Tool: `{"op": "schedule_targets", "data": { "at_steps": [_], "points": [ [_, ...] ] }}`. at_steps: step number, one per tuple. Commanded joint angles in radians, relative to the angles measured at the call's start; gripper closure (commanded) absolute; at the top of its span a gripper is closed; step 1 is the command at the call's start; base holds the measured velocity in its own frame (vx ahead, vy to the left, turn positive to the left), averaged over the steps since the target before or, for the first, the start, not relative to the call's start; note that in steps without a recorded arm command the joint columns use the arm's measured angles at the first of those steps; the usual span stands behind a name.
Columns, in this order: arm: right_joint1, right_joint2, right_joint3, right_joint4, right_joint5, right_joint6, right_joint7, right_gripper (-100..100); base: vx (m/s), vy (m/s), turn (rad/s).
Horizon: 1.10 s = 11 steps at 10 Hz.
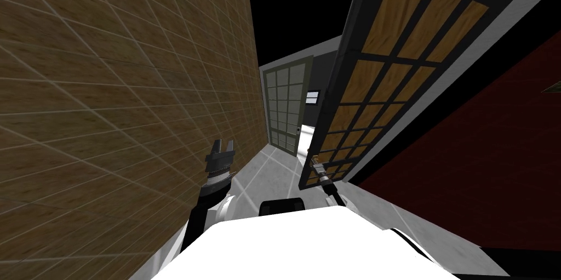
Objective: Pull the door open
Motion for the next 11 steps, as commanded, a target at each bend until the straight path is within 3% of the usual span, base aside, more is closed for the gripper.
{"op": "schedule_targets", "data": {
  "at_steps": [1, 2, 3, 8, 9, 11],
  "points": [
    [-0.003, -0.015, -0.011, 0.037, -0.006, -0.008, -0.002, -100, 0.000, 0.000, 0.000],
    [-0.009, -0.002, -0.002, 0.020, -0.001, -0.012, 0.000, -100, -0.007, 0.019, 0.035],
    [-0.009, -0.002, -0.002, 0.020, -0.001, -0.012, 0.000, 100, -0.006, 0.012, -0.014],
    [-0.009, -0.002, -0.002, 0.020, -0.001, -0.012, 0.000, 100, 0.002, -0.005, -0.001],
    [0.000, -0.025, 0.011, 0.019, 0.012, -0.015, -0.034, -100, -0.123, 0.010, 0.029],
    [0.009, -0.048, 0.021, 0.018, 0.023, -0.017, -0.063, -100, -0.189, -0.011, 0.039]
  ]
}}
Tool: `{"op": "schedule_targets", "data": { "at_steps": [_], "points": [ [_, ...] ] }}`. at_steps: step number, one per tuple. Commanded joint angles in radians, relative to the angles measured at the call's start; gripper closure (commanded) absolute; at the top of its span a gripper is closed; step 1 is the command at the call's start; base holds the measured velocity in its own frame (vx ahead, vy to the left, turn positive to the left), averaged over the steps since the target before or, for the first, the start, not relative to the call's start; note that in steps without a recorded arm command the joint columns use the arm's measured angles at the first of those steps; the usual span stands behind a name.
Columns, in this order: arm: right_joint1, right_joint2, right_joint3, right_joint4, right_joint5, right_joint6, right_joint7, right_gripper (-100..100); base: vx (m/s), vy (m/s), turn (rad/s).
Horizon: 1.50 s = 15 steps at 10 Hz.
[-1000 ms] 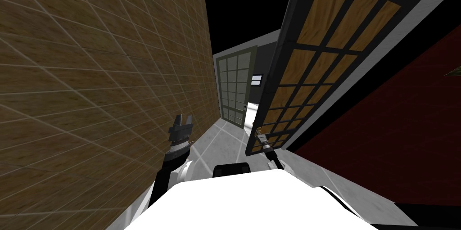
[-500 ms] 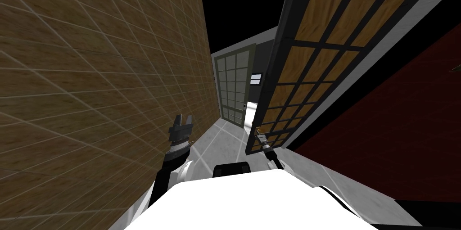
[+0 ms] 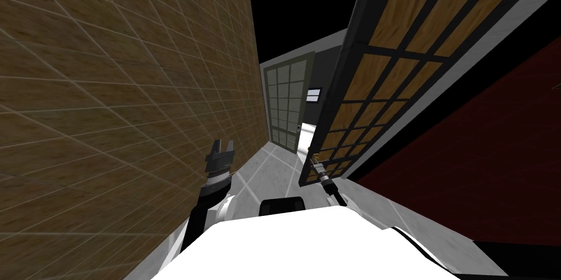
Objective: Pull the door open
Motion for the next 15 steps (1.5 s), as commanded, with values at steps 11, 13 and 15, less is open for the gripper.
{"op": "schedule_targets", "data": {
  "at_steps": [11, 13, 15],
  "points": [
    [0.043, -0.061, 0.015, 0.037, 0.013, -0.055, -0.064, -100, -0.040, -0.026, 0.025],
    [0.042, -0.050, 0.026, 0.031, 0.020, -0.056, -0.066, -100, 0.047, -0.026, 0.030],
    [0.042, -0.050, 0.026, 0.031, 0.020, -0.056, -0.066, 100, -0.002, 0.011, 0.001]
  ]
}}
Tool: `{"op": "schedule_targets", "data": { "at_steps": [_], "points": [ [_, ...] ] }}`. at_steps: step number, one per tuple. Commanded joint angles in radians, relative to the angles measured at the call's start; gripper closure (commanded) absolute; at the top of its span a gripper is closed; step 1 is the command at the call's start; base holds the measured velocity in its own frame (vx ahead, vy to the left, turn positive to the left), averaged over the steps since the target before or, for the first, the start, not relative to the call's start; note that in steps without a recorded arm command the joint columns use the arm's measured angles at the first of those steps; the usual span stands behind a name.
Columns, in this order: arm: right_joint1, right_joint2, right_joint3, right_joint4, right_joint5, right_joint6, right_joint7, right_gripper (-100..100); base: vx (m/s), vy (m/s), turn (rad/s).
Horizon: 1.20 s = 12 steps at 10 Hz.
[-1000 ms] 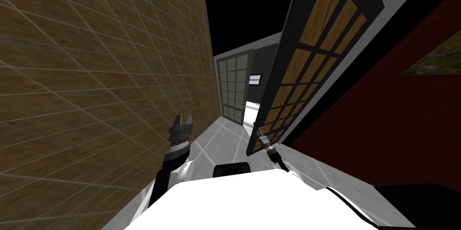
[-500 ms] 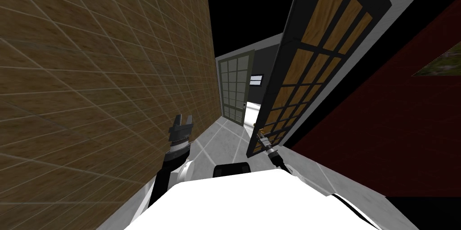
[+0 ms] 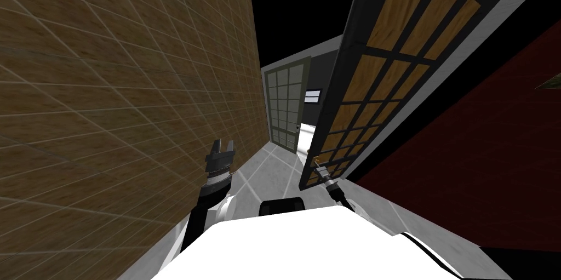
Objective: Pull the door open
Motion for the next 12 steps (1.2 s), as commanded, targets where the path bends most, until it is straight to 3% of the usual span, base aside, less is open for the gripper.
{"op": "schedule_targets", "data": {
  "at_steps": [1, 4, 5, 8, 9, 12],
  "points": [
    [0.006, -0.003, -0.002, 0.005, -0.001, 0.007, 0.000, 100, -0.007, 0.005, -0.004],
    [0.006, -0.003, -0.002, 0.005, -0.001, 0.007, 0.000, 100, -0.002, 0.000, -0.001],
    [0.017, -0.024, 0.009, 0.000, 0.012, -0.011, -0.023, -100, -0.150, -0.038, -0.004],
    [0.027, -0.041, 0.015, -0.001, 0.020, -0.021, -0.038, -100, -0.208, -0.040, -0.046],
    [0.041, -0.062, 0.023, -0.001, 0.030, -0.032, -0.058, -100, -0.158, -0.041, -0.027],
    [0.039, -0.043, 0.006, -0.006, 0.011, -0.019, -0.034, -100, 0.072, -0.018, 0.094]
  ]
}}
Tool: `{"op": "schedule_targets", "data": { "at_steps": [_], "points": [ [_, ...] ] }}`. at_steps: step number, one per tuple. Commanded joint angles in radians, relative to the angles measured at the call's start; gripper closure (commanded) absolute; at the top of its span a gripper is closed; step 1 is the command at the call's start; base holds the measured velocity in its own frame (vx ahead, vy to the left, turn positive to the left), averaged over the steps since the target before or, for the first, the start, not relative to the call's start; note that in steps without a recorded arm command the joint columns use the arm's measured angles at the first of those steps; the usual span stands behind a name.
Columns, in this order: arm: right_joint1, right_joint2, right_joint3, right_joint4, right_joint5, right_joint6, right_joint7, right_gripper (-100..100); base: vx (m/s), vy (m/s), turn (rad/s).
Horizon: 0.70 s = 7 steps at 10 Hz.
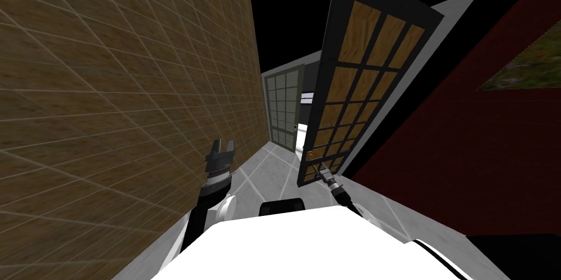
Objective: Pull the door open
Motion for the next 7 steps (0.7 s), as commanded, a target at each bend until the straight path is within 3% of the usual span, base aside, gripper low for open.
{"op": "schedule_targets", "data": {
  "at_steps": [1, 4, 5, 7],
  "points": [
    [-0.003, 0.009, -0.012, 0.002, -0.013, 0.006, 0.014, -100, 0.215, 0.015, 0.144],
    [-0.007, 0.016, -0.019, 0.010, -0.022, 0.007, 0.022, -100, 0.197, 0.004, 0.083],
    [-0.007, 0.016, -0.019, 0.010, -0.022, 0.007, 0.022, 100, -0.018, 0.009, -0.021],
    [-0.007, 0.016, -0.019, 0.010, -0.022, 0.007, 0.022, 100, -0.030, -0.004, 0.013]
  ]
}}
